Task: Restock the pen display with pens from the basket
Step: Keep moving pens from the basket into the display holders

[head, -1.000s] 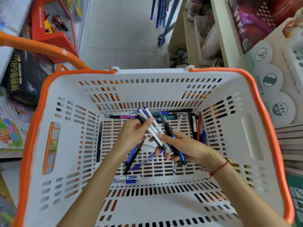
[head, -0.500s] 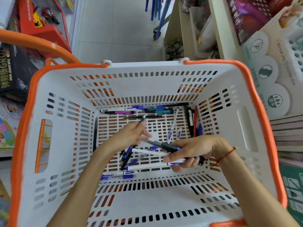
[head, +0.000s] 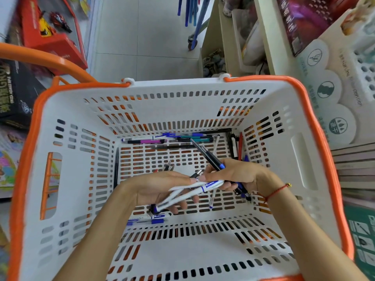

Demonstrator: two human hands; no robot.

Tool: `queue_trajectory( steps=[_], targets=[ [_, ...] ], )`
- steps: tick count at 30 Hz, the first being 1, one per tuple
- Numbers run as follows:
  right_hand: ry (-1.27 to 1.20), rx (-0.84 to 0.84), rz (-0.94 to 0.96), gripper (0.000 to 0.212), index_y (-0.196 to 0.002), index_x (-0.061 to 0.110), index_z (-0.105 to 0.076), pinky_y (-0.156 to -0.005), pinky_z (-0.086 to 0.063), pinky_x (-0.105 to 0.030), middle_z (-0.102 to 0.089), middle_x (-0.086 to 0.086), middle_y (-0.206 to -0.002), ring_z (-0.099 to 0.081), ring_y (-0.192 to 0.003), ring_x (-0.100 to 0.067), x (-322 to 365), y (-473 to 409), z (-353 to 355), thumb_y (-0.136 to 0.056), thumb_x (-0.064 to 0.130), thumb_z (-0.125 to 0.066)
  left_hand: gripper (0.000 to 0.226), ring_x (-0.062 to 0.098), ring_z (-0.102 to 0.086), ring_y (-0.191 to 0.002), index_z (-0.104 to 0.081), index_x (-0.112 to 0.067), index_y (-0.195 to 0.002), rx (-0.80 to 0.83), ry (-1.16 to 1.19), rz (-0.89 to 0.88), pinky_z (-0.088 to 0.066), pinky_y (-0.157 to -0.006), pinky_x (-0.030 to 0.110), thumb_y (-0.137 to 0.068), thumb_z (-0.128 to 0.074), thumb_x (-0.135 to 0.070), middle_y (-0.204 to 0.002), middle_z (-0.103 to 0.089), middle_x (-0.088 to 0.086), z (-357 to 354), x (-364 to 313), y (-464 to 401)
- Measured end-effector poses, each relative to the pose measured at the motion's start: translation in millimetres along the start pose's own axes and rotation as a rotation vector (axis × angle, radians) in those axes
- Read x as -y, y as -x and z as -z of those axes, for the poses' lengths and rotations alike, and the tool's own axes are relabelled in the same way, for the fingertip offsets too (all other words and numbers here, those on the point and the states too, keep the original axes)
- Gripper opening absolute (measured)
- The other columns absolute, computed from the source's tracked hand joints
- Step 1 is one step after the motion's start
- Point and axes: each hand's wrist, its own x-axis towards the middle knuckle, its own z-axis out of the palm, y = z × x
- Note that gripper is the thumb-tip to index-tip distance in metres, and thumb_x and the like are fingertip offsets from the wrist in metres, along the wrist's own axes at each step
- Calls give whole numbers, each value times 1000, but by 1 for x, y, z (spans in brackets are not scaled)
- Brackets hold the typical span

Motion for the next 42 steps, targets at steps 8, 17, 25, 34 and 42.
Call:
queue_trajectory(
  steps=[8,17,25,34,42],
  targets=[
    [139,-16,-47,34,-81,9,-60,-42,-29,-16,-43,0,-54,-34,-44,-10,-1,-3,-1,-88,41,-66,28,2,-36,-46,-47,-13,-128,155,177,92,-39,-43,12,-103,-40,-25,-70,-46,-5,-2,3,-11],
    [-353,-498,92,38,-108,16,-69,-69,-55,-27,-70,-9,-110,-69,-84,-18,0,-5,4,-103,40,-40,41,3,-33,-50,-55,-4,-123,-207,93,-64,-33,-43,14,-92,-55,-31,-64,-43,-8,6,6,-10],
    [-545,-252,273,39,-126,33,-58,-108,-38,-47,-56,-6,-138,-57,-121,-21,10,15,-26,-100,50,-36,29,6,-62,-98,-57,-14,-116,-428,55,-275,-54,-86,30,-102,-41,-34,-102,-61,-5,-46,-39,1],
    [-155,-668,220,72,-135,18,-54,-95,-47,-22,-60,-5,-129,-63,-99,-4,29,79,-19,-92,71,-29,30,17,-72,-70,-48,-23,-132,-392,-51,-302,-57,-61,31,-106,-36,-31,-80,-74,3,-113,-84,5],
    [-479,-819,414,30,-85,14,-65,-52,-37,-24,-61,2,-58,-52,-47,-9,19,153,-9,-93,42,-61,20,9,-46,-49,-52,-35,-107,-259,-208,-473,-39,-48,23,-106,-33,-27,-64,-51,0,-164,-115,1]
  ],
)
